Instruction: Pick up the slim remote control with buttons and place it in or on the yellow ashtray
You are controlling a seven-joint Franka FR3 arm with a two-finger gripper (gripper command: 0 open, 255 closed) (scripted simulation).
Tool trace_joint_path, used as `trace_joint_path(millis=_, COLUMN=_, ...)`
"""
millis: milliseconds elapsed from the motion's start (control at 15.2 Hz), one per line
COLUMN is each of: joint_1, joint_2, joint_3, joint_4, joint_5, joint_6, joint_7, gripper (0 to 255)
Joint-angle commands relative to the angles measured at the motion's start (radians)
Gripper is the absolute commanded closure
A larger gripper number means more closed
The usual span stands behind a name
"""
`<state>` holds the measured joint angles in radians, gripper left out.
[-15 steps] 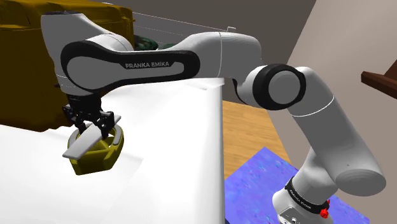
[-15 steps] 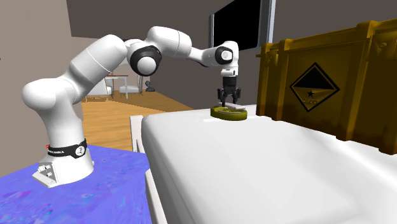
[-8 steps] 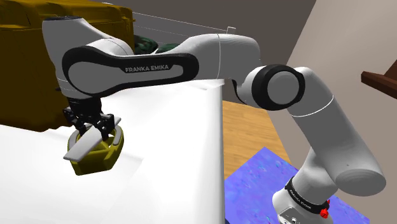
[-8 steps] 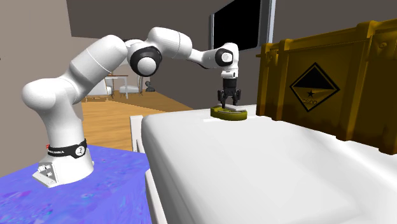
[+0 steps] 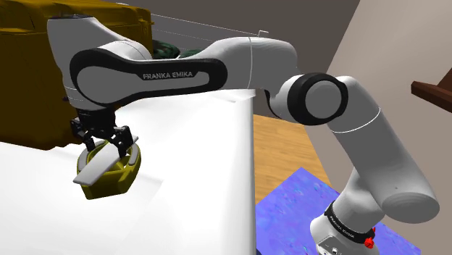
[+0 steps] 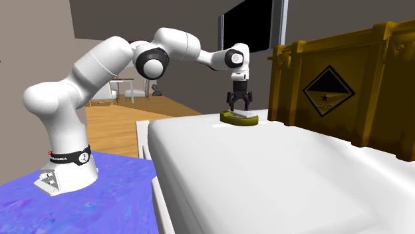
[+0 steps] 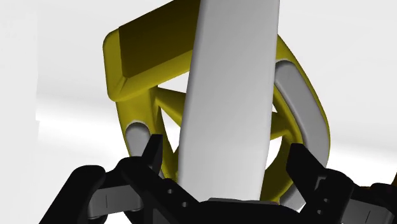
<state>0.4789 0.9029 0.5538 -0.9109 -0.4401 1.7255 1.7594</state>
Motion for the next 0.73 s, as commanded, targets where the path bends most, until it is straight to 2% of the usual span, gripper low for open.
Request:
trace_joint_path(millis=0, joint_1=0.020, joint_2=0.007, joint_3=-0.001, joint_4=0.070, joint_5=0.002, joint_6=-0.057, joint_7=-0.011, gripper=0)
trace_joint_path(millis=132, joint_1=0.051, joint_2=0.025, joint_3=-0.007, joint_4=0.174, joint_5=0.001, joint_6=-0.132, joint_7=-0.027, gripper=0)
trace_joint_path(millis=660, joint_1=0.051, joint_2=0.025, joint_3=-0.007, joint_4=0.174, joint_5=0.002, joint_6=-0.132, joint_7=-0.027, gripper=0)
